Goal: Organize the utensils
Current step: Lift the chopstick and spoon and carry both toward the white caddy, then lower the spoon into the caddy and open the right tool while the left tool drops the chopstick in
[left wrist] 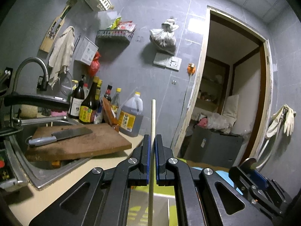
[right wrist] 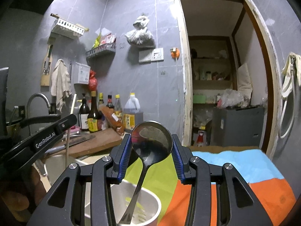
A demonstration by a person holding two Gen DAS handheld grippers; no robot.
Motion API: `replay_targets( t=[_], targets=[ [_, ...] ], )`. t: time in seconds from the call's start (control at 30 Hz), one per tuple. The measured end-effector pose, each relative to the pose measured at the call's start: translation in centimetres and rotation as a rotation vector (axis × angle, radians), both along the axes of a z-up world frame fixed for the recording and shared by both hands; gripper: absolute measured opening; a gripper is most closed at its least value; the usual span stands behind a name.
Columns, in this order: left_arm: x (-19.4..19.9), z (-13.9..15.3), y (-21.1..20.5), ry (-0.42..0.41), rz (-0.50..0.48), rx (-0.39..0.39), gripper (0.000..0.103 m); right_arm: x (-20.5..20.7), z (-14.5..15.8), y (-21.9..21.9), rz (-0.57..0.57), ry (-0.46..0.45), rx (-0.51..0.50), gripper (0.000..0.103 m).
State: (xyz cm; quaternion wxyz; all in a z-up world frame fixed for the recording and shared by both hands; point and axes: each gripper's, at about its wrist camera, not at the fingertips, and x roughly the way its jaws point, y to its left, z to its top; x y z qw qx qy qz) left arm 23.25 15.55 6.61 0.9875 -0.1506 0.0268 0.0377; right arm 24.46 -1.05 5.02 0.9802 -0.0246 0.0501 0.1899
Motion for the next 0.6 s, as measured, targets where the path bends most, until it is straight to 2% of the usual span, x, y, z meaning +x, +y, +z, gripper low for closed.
replay_targets(
  t=[0.33,0.5,0.6],
  targets=[
    [-0.3,-1.9,-0.1,0.138,-0.061,-0.062,0.004,-0.3,-0.9,-0.6,0.047,0.078,-0.008,0.042],
    [-1.0,-1.9,-0.3,0.154,-0.087,-0.067,0.005,-0.6,-0.9,-1.1,0.076,0.093,0.003,0.046],
    [-1.2,-1.6,-0.2,0.162,-0.095,-0.072,0.013,-1.0,-0.5,-1.5,0.090,0.083,0.018,0.053]
  ],
)
